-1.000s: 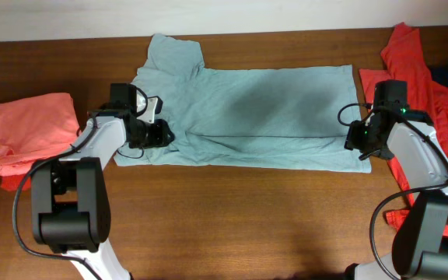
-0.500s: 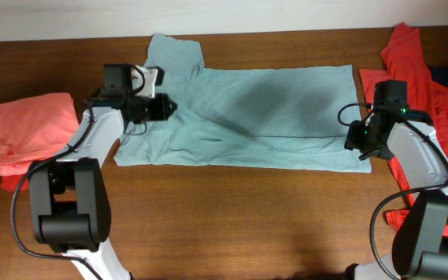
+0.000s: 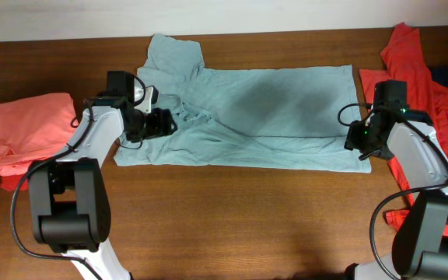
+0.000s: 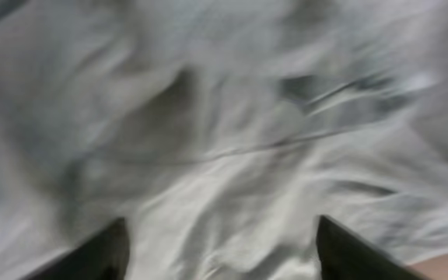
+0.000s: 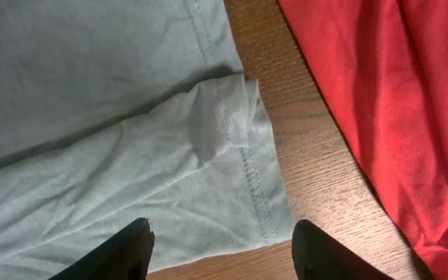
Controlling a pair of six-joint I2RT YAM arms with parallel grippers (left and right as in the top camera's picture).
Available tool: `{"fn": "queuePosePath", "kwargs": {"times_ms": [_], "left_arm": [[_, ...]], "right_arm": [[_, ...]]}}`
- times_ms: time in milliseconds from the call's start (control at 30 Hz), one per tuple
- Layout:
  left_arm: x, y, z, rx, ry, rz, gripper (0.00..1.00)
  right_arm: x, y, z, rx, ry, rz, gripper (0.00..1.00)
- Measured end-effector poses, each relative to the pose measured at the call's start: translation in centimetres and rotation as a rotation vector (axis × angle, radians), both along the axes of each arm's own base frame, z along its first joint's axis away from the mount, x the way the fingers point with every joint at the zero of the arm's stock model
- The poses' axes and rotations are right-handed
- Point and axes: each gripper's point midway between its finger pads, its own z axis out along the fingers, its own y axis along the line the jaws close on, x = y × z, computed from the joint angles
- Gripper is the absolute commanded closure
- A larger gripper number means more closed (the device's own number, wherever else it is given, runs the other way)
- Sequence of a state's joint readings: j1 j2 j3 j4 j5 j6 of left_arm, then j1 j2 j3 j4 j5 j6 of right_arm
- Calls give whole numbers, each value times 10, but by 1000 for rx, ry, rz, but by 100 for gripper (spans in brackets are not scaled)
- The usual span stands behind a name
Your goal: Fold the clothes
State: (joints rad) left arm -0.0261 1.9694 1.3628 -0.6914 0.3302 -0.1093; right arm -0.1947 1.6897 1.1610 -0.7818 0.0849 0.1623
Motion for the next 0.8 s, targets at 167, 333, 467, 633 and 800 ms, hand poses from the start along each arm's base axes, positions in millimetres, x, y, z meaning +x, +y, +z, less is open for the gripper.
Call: {"fn": "queuePosePath", "kwargs": {"times_ms": [167,333,467,633,800], "left_arm": [[-15,19,-20,108,45,23,36],[-23,28,-33,163,63,34,35],[-23,30,-34,172,35,39,35],[-26,30,-35,180,-1,35,36],[-39,36,-38,216,33,39,37]], "right_arm": [[-2,0,0,1,8,0,41],[-7,2,-2,10,29,1,42],[-8,8,-3,36,33,32,35],[-7,11,-3,47,32,58,35],[-13,13,-4,55,58,80,35]]}}
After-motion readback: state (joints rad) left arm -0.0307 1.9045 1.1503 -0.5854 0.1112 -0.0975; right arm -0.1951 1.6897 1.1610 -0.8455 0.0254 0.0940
